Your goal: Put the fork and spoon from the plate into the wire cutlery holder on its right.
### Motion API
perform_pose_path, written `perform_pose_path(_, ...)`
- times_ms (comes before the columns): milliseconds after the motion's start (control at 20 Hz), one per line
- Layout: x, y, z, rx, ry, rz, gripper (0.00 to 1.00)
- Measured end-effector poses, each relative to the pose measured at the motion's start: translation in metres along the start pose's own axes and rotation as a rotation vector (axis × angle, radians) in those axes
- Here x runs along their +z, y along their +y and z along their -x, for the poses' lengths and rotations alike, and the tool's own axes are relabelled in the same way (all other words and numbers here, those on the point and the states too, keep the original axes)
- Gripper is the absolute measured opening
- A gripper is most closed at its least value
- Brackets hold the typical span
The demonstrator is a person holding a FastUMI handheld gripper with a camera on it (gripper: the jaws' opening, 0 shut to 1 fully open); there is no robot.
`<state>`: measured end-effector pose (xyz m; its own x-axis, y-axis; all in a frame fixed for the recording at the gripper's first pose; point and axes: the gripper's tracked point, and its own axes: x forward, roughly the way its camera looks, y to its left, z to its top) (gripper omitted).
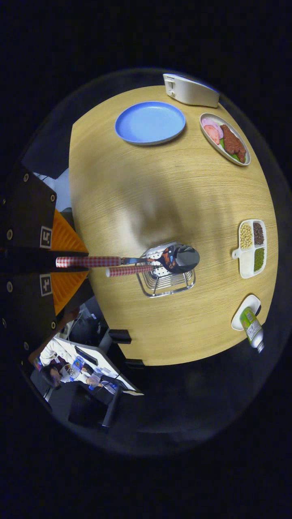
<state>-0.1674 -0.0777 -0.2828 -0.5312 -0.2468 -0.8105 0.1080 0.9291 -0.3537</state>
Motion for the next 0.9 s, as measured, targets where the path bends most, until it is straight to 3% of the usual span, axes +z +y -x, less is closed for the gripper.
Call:
perform_pose_path(500,-0.001,-0.04,-0.018,0.005,0.132,0.094,0.08)
perform_pose_path(900,0.012,-0.029,-0.038,0.037,0.23,0.165,0.08)
